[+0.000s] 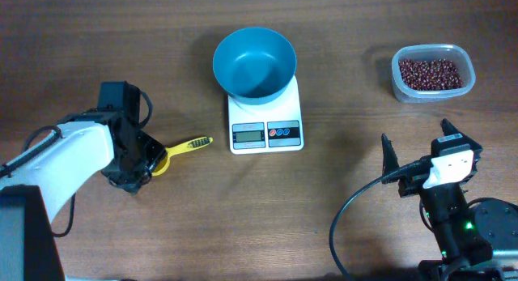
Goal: Scoop item into bowl and weigh 50g on scale
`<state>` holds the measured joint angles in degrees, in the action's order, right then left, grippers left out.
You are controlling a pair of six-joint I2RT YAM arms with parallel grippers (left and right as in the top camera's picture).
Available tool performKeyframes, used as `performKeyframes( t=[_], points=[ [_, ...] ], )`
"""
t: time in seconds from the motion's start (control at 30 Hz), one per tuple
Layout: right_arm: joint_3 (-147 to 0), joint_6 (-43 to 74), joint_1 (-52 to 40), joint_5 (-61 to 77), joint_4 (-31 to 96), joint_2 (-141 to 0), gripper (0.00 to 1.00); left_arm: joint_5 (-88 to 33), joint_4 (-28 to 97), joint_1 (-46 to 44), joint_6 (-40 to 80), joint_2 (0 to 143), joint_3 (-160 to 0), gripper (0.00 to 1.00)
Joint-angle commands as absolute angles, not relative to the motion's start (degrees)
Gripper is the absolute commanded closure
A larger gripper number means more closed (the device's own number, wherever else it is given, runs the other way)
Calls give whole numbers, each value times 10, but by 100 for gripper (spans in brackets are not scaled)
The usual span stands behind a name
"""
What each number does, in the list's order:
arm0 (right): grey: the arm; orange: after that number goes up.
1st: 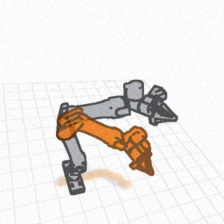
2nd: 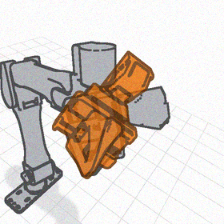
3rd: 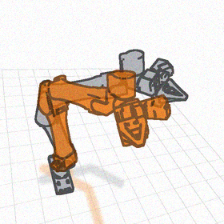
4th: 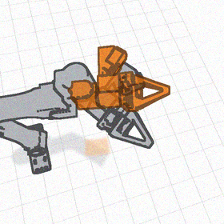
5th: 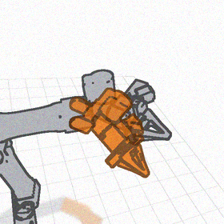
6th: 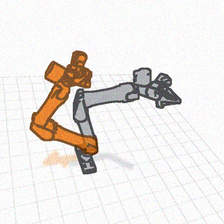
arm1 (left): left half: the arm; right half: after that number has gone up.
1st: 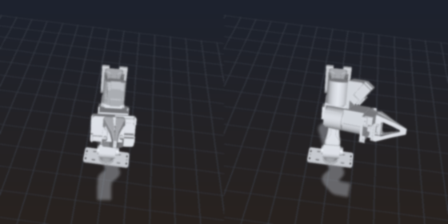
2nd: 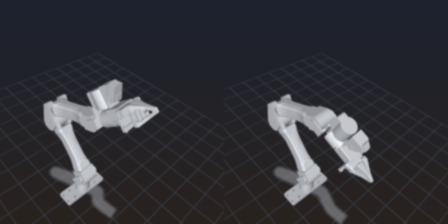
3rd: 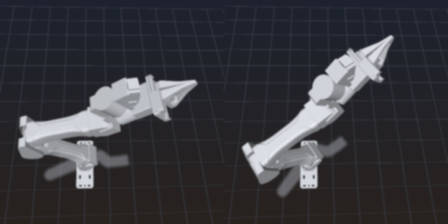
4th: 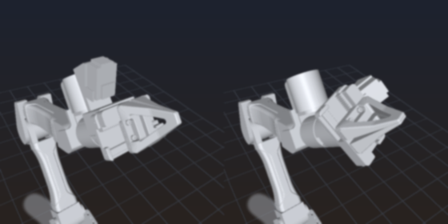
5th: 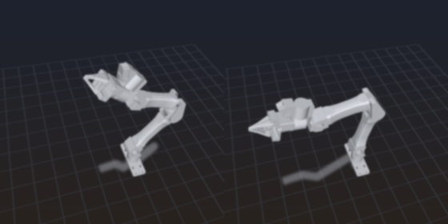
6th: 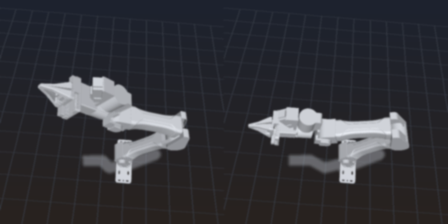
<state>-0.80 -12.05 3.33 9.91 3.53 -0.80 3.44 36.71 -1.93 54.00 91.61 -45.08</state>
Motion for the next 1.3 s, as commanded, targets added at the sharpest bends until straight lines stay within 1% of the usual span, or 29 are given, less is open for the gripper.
performKeyframes(
  t=[0.0, 0.07, 0.1, 0.17, 0.23, 0.37, 0.4, 0.47, 0.53, 0.6, 0.8, 1.13, 1.2, 1.27],
  points=[
    [-3, -120, 30, 96, 36, -5, 1, 32, 362, -21, 544, 921, -439, 65],
    [-3, -120, 30, 96, 36, -5, 1, 32, 362, -21, 544, 921, -439, 87],
    [-3, -120, 30, 96, 36, -5, 1, 32, 362, -21, 544, 920, -439, 100],
    [-3, -120, 30, 96, 36, -5, 1, 24, 369, -21, 542, 919, -440, 100],
    [-3, -120, 30, 96, 36, -5, 1, 23, 398, -21, 512, 906, -450, 100],
    [-3, -120, 30, 96, 36, -5, 1, 14, 563, -21, 455, 808, -490, 100],
    [-3, -120, 30, 96, 36, -5, 1, 3, 574, -21, 441, 792, -494, 100],
    [-3, -120, 30, 96, 36, -5, 1, -99, 580, -21, 356, 712, -497, 100],
    [-3, -120, 30, 96, 36, -5, 1, -202, 580, -21, 280, 663, -497, 100],
    [-3, -120, 30, 96, 36, -5, 1, -247, 588, -21, 222, 652, -497, 100],
    [-3, -120, 30, 96, 36, -5, 1, -244, 697, -22, 194, 653, -495, 100],
    [-3, -120, 30, 96, 36, -5, 1, -247, 709, -22, 199, 653, -495, 100],
    [-3, -119, 30, 99, 36, -5, 1, -242, 701, -22, 250, 653, -495, 100],
    [-3, -98, 30, 120, 34, -5, 1, -242, 661, -22, 320, 653, -495, 100]
  ],
)
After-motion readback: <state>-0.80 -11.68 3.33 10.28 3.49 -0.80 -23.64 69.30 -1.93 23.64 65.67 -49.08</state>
